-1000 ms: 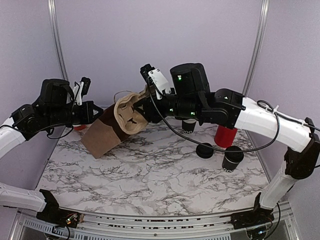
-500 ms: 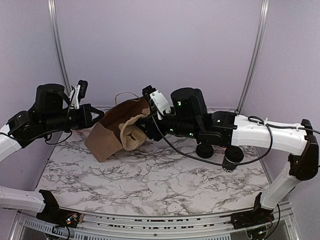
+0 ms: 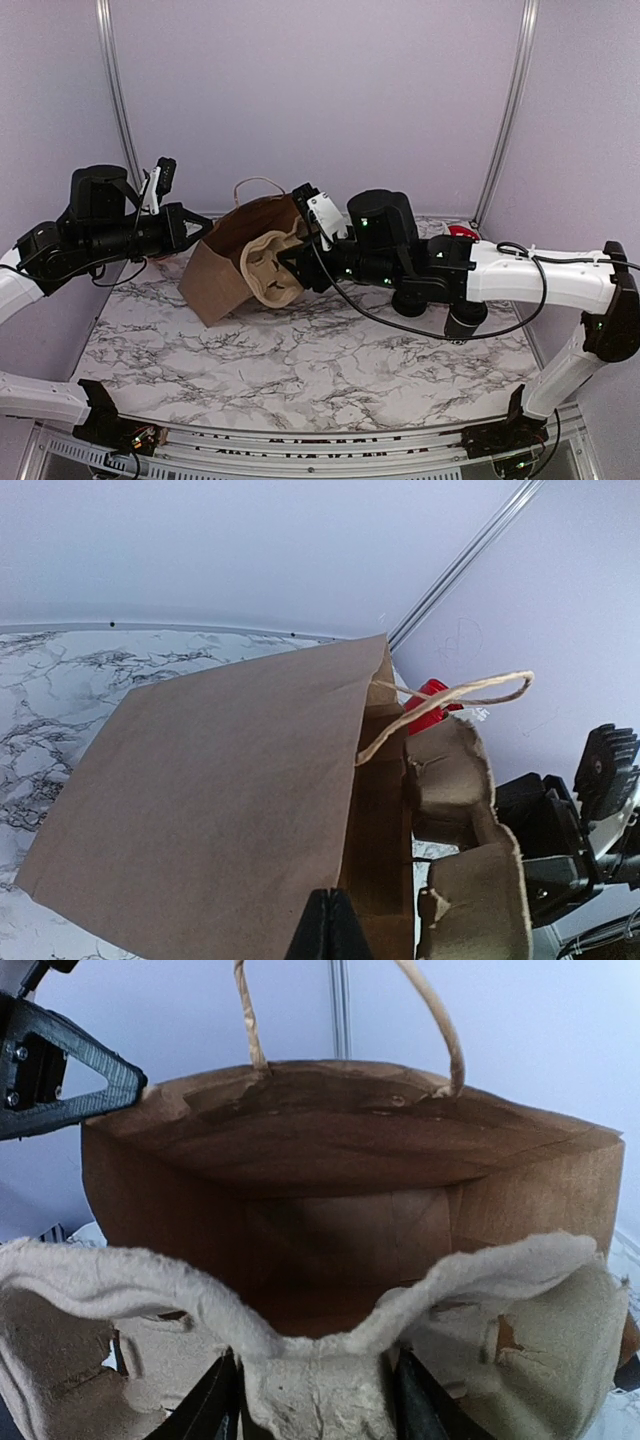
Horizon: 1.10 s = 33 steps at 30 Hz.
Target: Pack the takeout coffee
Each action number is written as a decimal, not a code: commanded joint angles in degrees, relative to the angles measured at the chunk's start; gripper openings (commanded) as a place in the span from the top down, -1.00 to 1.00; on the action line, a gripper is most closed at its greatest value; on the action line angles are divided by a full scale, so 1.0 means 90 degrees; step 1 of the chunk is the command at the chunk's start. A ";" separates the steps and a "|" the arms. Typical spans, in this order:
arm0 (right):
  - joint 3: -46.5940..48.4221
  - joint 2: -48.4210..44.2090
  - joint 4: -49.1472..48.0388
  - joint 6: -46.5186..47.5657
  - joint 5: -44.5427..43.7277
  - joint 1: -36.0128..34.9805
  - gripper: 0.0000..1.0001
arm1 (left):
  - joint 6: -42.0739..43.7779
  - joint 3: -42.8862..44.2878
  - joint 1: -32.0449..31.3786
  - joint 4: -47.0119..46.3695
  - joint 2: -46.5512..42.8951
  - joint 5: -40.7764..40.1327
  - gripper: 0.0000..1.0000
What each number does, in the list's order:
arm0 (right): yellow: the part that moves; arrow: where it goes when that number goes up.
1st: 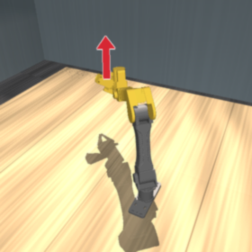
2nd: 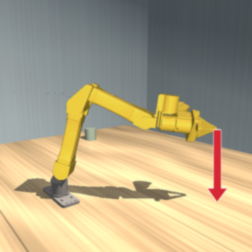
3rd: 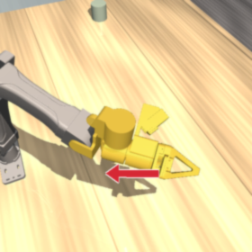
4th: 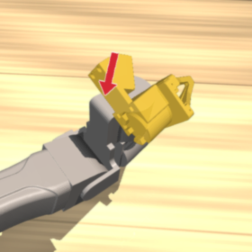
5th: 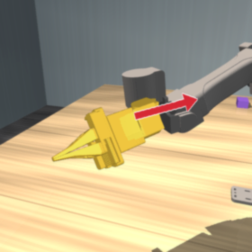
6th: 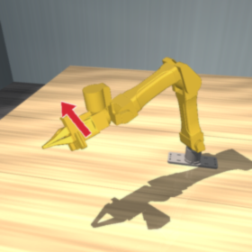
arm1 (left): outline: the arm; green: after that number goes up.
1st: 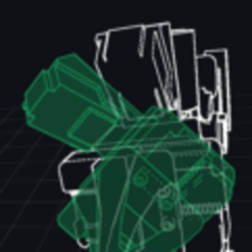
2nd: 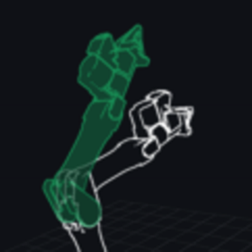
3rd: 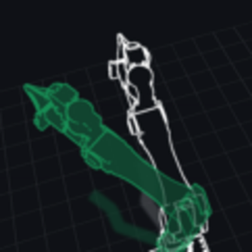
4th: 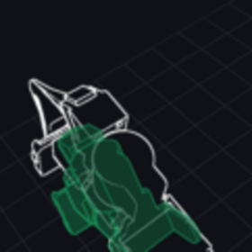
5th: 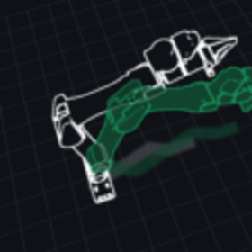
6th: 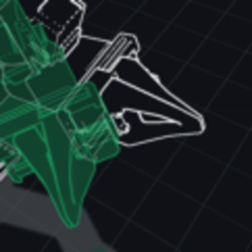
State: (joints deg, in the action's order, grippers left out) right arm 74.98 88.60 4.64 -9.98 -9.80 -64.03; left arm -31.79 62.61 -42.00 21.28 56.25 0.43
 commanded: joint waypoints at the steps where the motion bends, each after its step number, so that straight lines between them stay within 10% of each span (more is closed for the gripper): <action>1: -0.0118 -0.0214 -0.0179 -0.0143 -0.0153 -0.0024 0.00 | -0.0133 0.0084 -0.0031 -0.0453 0.0042 0.0191 1.00; 33: -0.0126 -0.0393 0.0031 -0.0418 0.0058 0.0211 -0.02 | 0.0226 -0.0110 -0.0507 -0.0896 0.0450 0.0735 1.00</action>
State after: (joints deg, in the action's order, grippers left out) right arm 69.65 85.58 2.79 -11.53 -11.62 -63.24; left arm -33.80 62.37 -44.12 16.47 59.51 4.86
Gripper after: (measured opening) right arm 0.509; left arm 0.006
